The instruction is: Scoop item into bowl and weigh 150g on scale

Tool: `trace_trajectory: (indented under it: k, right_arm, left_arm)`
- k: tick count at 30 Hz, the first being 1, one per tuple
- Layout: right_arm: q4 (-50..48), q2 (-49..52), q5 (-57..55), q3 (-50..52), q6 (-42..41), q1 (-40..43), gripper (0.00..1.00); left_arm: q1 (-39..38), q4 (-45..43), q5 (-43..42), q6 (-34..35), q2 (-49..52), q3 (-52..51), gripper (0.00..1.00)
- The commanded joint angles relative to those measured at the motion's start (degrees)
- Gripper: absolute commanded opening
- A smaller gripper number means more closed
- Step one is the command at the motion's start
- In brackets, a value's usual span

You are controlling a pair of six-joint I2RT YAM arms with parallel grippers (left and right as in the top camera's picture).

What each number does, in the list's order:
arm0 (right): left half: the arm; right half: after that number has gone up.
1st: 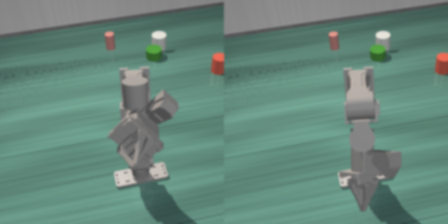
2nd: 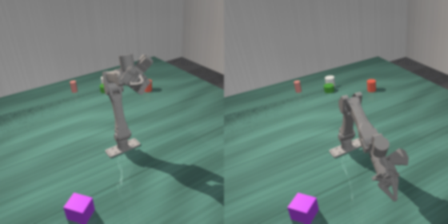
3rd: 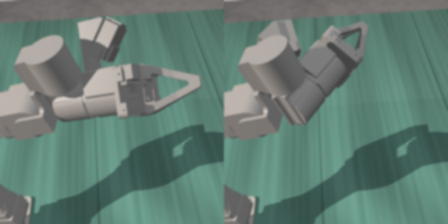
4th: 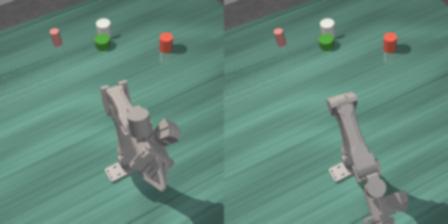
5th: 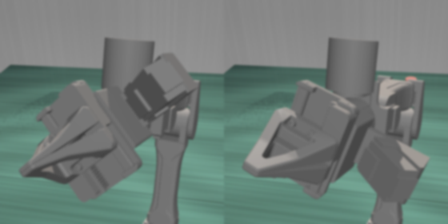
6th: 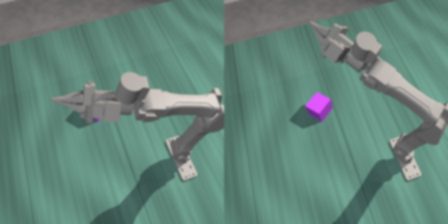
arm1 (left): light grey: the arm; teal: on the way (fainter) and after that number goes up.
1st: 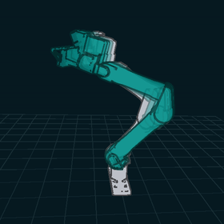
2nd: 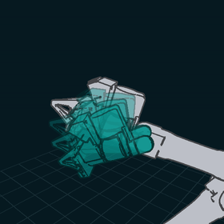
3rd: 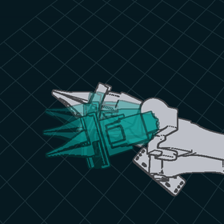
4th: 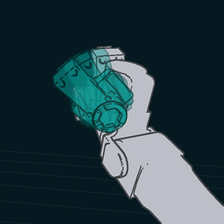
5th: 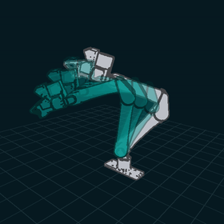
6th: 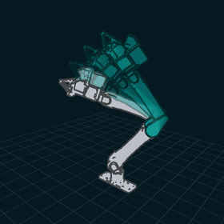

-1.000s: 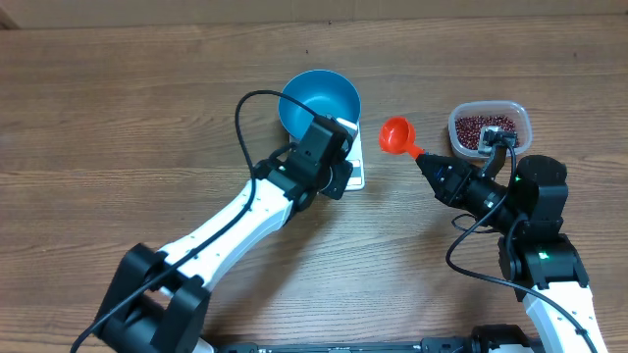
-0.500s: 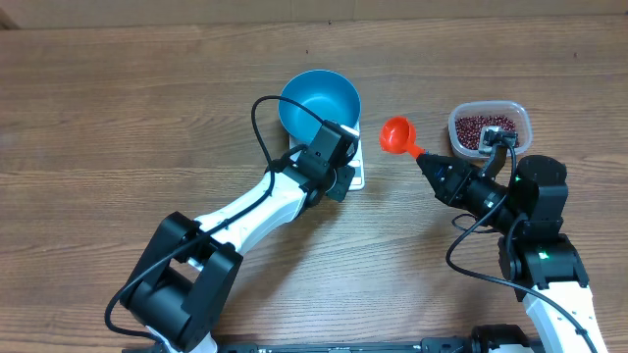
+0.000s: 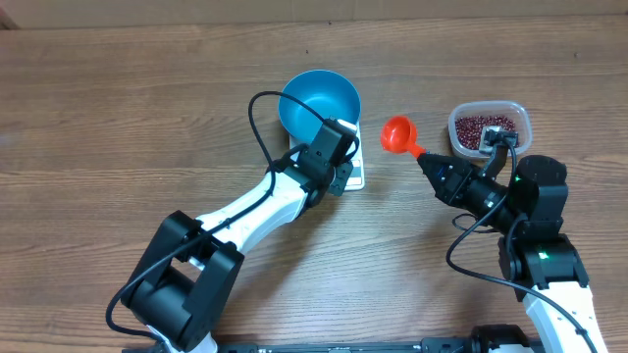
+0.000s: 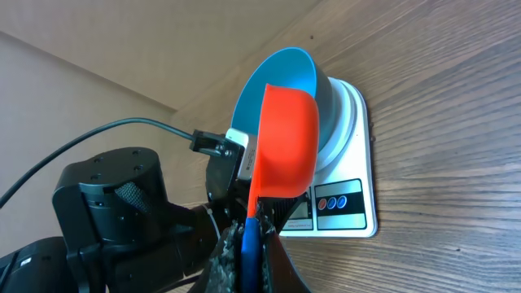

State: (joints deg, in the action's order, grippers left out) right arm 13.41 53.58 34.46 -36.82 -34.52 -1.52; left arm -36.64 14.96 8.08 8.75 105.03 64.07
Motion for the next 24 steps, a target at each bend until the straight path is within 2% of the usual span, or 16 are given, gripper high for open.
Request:
trace_trajectory:
  k: [1, 24]
  right_arm:
    - [0.04, -0.7, -0.55, -0.79, 0.33, 0.2, 0.04]
    - [0.24, -0.7, -0.55, -0.76, 0.28, 0.2, 0.04]
  left_arm:
    - [-0.57, -0.24, 1.07, -1.05, 0.61, -0.15, 0.04]
    - [-0.57, 0.42, -1.68, -1.07, 0.61, -0.17, 0.04]
